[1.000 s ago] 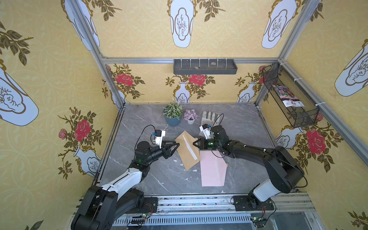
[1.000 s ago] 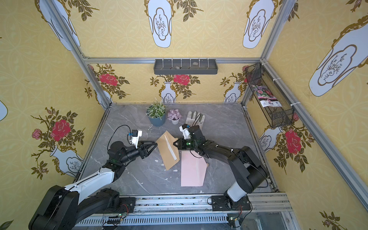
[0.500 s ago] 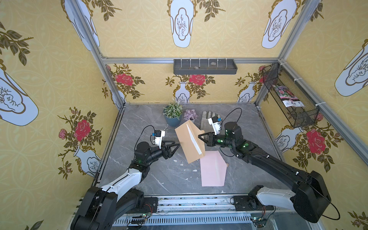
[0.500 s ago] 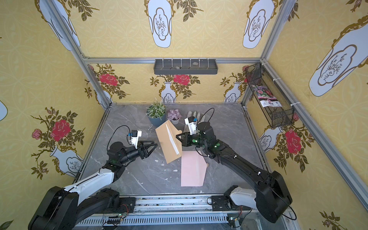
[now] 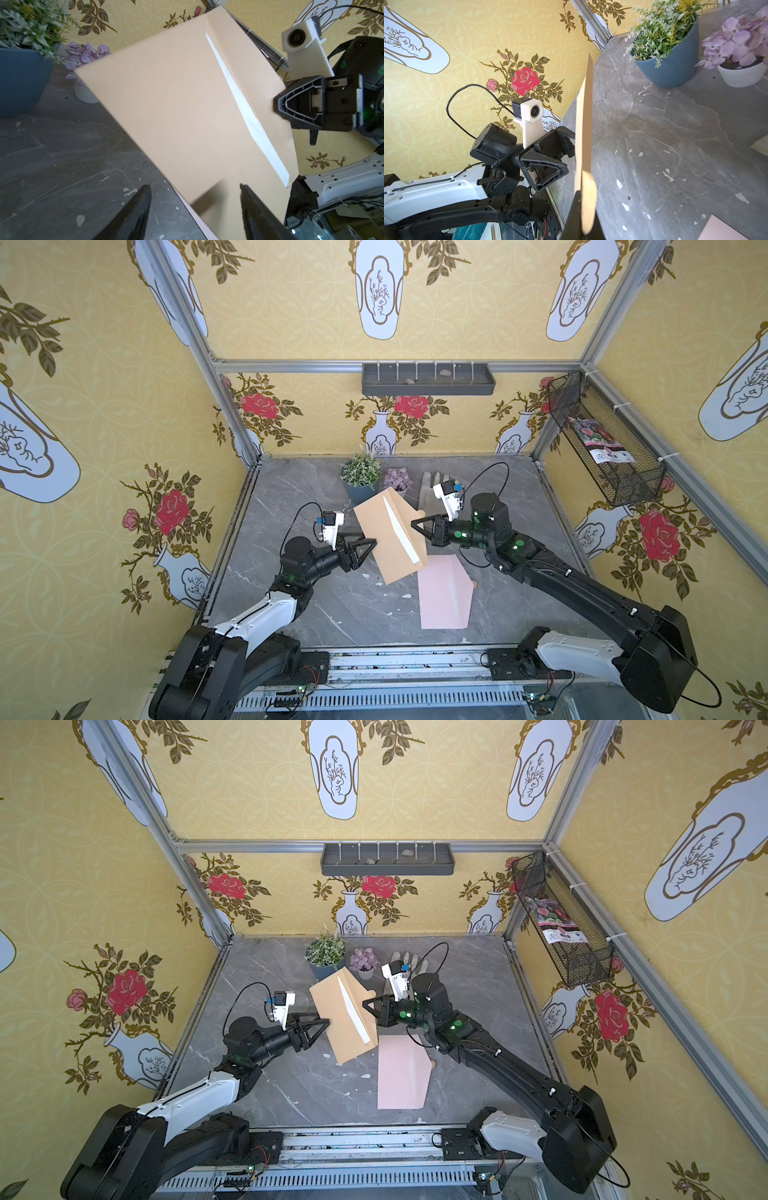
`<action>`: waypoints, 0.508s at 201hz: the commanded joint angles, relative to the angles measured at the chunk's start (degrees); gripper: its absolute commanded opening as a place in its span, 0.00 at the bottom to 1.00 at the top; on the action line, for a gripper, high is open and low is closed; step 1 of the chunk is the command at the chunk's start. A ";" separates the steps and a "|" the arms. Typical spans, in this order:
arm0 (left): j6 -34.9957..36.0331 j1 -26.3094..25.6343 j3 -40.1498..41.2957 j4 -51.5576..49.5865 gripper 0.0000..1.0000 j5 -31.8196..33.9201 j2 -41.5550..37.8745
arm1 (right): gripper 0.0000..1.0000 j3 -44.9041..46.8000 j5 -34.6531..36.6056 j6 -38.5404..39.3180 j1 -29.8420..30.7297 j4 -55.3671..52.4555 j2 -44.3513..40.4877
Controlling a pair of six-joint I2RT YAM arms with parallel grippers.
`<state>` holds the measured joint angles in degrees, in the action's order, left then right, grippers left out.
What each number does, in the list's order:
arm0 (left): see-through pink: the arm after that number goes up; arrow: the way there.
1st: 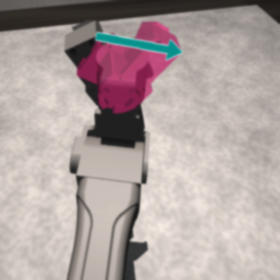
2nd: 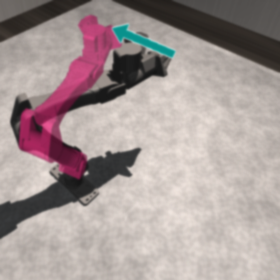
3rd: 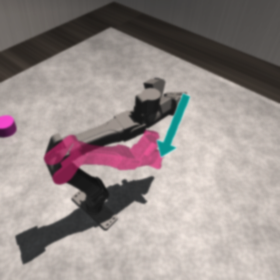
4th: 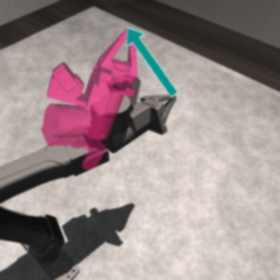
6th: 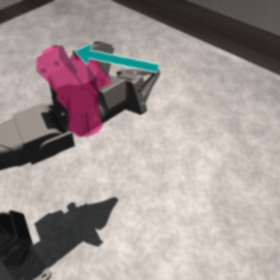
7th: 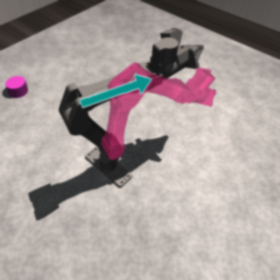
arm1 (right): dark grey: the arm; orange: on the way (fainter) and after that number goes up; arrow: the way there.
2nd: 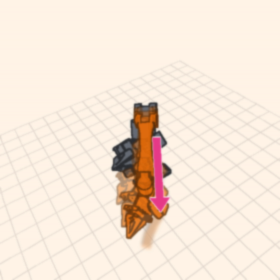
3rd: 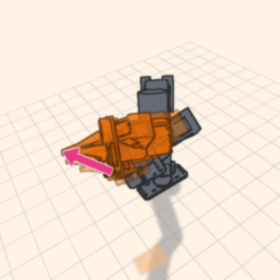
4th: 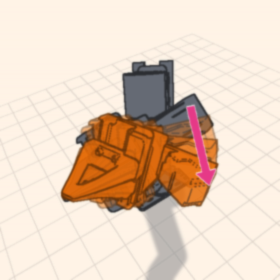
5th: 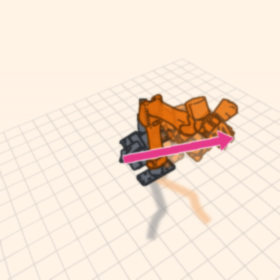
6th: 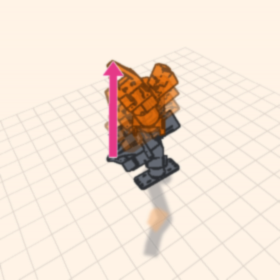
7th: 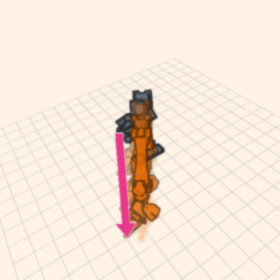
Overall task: Take the letter paper out of the envelope
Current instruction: Pick up the envelope from the center of the board.
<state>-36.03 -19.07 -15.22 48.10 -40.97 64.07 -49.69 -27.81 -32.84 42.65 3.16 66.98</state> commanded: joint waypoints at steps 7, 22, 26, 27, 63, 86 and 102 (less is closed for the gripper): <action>-1.19 0.15 0.51 4.18 0.70 -1.39 0.47 | 0.00 -0.23 -0.82 -0.21 0.58 2.10 -0.33; -1.62 0.26 0.64 5.07 0.70 -1.69 0.51 | 0.00 -0.41 -1.01 -0.21 0.72 2.03 0.38; -1.60 0.27 0.67 5.15 0.70 -1.81 0.51 | 0.00 -0.41 -1.01 -0.21 0.76 2.03 0.43; -1.64 0.26 0.69 5.16 0.70 -1.82 0.52 | 0.00 -0.36 -1.02 -0.21 0.76 2.03 0.52; -1.45 0.35 0.86 5.25 0.70 -2.10 -0.05 | 0.00 0.37 -1.55 -0.81 1.04 4.27 1.66; -1.41 0.35 0.81 5.26 0.69 -2.22 -0.05 | 0.00 0.29 -1.99 -1.13 1.03 5.38 1.83; -1.46 0.42 0.78 5.40 0.69 -2.36 0.08 | 0.00 0.08 -2.42 -1.43 1.12 5.63 1.77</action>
<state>-37.52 -18.70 -14.63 50.72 -42.00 64.10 -49.32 -28.56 -33.61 43.62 4.89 68.66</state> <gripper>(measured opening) 0.695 0.049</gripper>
